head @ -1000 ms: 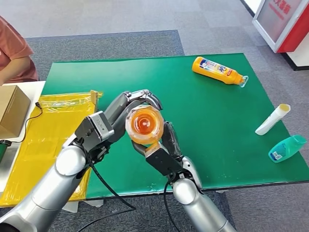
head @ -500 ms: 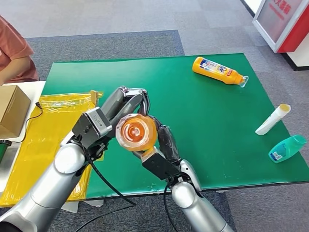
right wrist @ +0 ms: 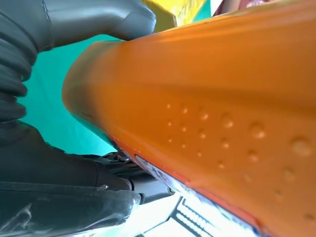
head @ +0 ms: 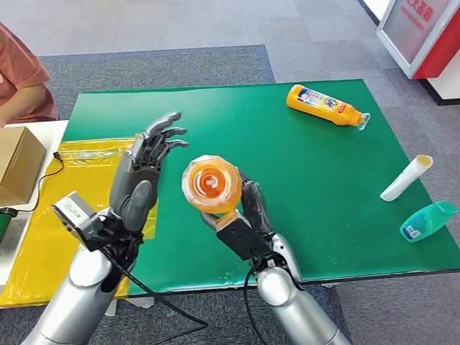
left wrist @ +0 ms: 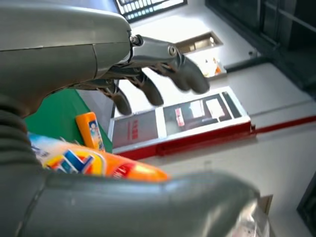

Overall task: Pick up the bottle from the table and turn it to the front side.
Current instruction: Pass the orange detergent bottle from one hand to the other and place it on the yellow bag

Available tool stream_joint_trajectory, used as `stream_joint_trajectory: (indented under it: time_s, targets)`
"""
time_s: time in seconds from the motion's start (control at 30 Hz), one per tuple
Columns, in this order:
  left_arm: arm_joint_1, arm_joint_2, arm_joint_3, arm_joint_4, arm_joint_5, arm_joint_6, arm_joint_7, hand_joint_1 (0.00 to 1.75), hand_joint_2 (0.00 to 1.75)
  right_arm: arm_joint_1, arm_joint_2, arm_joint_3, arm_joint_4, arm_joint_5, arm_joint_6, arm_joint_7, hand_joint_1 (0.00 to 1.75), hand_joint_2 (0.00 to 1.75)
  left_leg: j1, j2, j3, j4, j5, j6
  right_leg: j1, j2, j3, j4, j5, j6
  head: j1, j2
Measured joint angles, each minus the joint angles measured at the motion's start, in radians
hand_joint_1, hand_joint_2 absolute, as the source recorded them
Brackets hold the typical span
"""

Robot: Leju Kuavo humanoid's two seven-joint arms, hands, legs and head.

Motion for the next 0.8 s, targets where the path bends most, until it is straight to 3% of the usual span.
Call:
stream_joint_trajectory:
  time_s: [0.37, 0.8]
  targets:
    - [0.056, 0.01, 0.033, -0.064, -0.097, 0.008, -0.015, 0.0, 1.75, -0.019, -0.002, -0.06, -0.01, 0.023, -0.024, 0.016, 1.75, 1.75, 0.0, 0.0, 0.0, 0.0, 0.0, 0.0, 0.0, 0.0, 0.0, 0.0, 0.0, 0.0, 0.0, 0.0]
    - [0.031, 0.024, 0.026, -0.064, -0.242, 0.019, 0.038, 0.0, 1.75, -0.045, -0.004, -0.095, -0.009, 0.037, -0.023, 0.02, 1.75, 1.75, 0.0, 0.0, 0.0, 0.0, 0.0, 0.0, 0.0, 0.0, 0.0, 0.0, 0.0, 0.0, 0.0, 0.0]
